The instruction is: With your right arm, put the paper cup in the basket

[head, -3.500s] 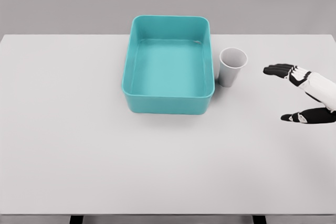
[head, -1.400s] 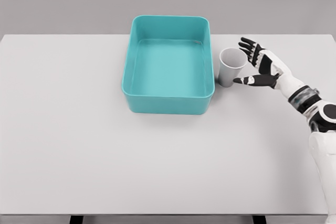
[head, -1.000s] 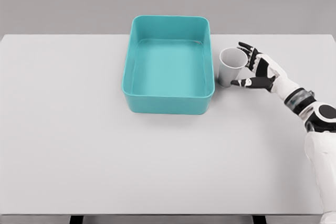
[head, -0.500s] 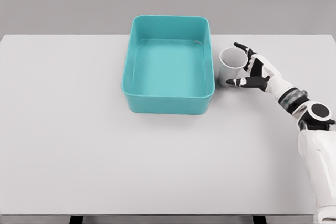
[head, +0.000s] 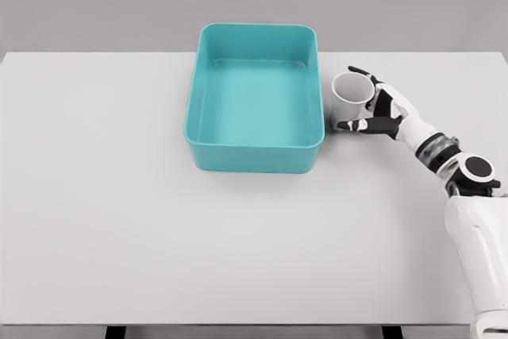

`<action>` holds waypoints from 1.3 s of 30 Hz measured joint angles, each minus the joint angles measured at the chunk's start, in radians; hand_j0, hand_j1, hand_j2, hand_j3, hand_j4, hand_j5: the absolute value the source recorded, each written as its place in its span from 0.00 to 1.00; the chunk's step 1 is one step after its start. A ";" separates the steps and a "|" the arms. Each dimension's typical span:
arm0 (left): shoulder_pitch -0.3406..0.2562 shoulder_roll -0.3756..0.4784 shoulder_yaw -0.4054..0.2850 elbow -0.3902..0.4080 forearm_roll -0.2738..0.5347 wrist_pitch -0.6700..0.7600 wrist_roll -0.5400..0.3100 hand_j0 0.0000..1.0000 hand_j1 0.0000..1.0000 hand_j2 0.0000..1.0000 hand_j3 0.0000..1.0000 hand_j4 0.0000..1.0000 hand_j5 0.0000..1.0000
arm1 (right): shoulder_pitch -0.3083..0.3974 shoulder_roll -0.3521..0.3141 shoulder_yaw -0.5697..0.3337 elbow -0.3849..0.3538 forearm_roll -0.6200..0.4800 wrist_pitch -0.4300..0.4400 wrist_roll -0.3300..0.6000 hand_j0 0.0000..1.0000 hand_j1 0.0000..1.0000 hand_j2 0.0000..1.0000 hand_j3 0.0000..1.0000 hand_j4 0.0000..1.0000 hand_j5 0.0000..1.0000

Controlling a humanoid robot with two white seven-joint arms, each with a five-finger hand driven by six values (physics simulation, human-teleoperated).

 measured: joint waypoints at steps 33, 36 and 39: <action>0.000 0.000 0.000 0.000 0.000 0.000 0.000 1.00 1.00 1.00 1.00 1.00 1.00 | -0.025 -0.019 0.013 -0.040 0.040 -0.001 0.000 0.52 0.52 0.52 0.52 0.52 0.52; 0.000 0.000 0.000 0.000 0.000 0.000 0.000 1.00 1.00 1.00 1.00 1.00 1.00 | -0.037 -0.028 0.011 -0.056 0.040 -0.003 0.000 0.52 0.52 0.52 0.52 0.52 0.52; 0.000 0.000 0.000 0.000 0.000 0.000 0.000 1.00 1.00 1.00 1.00 1.00 1.00 | -0.037 -0.037 0.010 -0.069 0.041 -0.006 0.000 0.52 0.52 0.52 0.52 0.52 0.52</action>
